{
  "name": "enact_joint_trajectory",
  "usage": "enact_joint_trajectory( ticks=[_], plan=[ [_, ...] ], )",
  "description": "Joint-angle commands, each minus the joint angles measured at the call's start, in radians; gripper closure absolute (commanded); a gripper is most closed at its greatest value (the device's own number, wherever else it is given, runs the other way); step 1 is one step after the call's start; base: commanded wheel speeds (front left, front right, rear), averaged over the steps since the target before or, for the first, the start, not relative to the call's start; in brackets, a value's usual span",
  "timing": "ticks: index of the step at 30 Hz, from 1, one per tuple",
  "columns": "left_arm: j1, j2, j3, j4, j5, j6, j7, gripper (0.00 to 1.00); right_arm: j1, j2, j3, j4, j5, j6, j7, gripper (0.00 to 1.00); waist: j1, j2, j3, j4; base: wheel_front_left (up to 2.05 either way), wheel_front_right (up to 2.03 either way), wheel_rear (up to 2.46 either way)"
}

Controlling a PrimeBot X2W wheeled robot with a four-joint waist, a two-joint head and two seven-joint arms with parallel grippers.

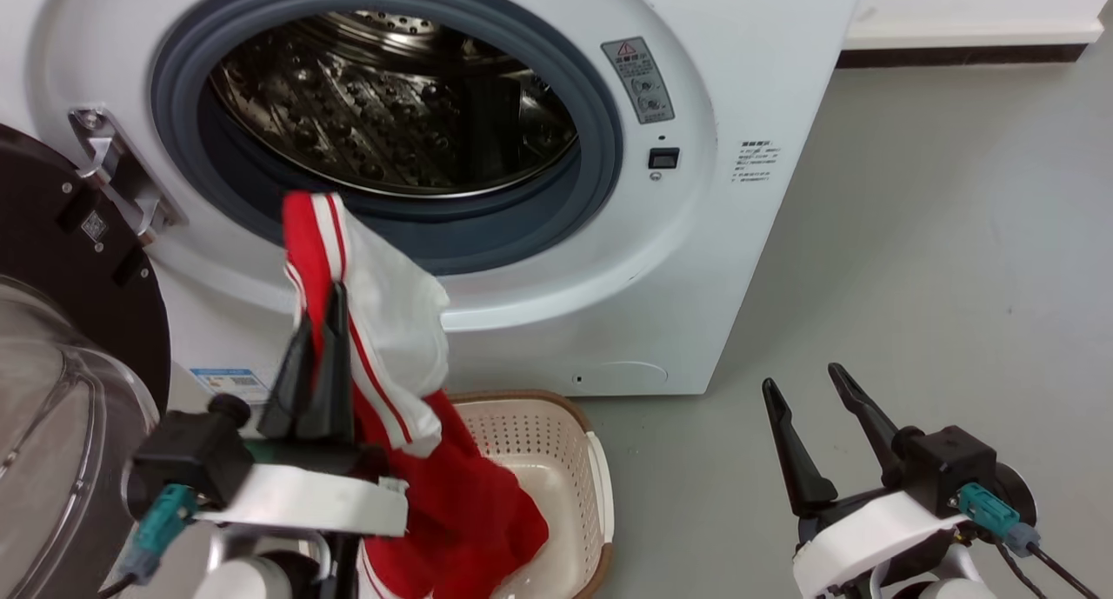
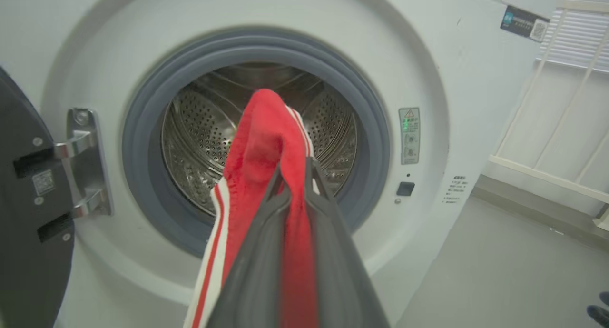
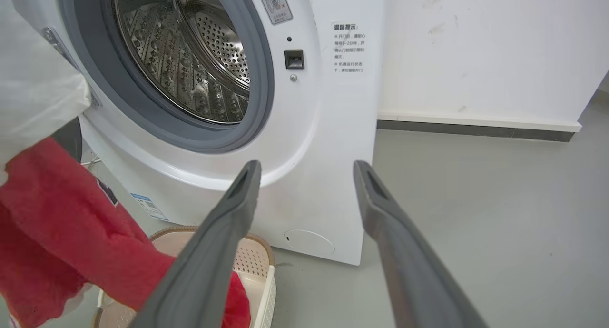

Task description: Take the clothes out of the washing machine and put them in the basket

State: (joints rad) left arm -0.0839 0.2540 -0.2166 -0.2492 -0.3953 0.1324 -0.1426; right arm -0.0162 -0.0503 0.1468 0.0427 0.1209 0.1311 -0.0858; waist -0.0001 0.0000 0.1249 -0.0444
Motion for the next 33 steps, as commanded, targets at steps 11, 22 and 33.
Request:
enact_joint_trajectory(
  ticks=[11,22,33],
  plan=[
    [0.018,-0.062,-0.009,0.433,-0.102,-0.066,-0.071,1.00,-0.053,0.000,0.023,-0.008,0.002,-0.001,-0.011,0.00,0.0001,0.0000,0.125,0.003,0.00,0.00,0.00],
    [-0.207,-0.099,0.032,0.923,-0.111,-0.145,-0.121,1.00,-0.123,0.000,0.036,-0.025,-0.026,-0.001,-0.008,0.00,0.0001,0.0000,0.287,0.006,0.00,0.00,0.00],
    [-0.429,-0.119,0.097,1.203,-0.088,-0.172,-0.123,1.00,-0.186,0.000,0.061,-0.058,-0.053,-0.001,0.003,0.00,0.0001,0.0000,0.466,-0.022,0.00,0.00,0.00]
  ],
)
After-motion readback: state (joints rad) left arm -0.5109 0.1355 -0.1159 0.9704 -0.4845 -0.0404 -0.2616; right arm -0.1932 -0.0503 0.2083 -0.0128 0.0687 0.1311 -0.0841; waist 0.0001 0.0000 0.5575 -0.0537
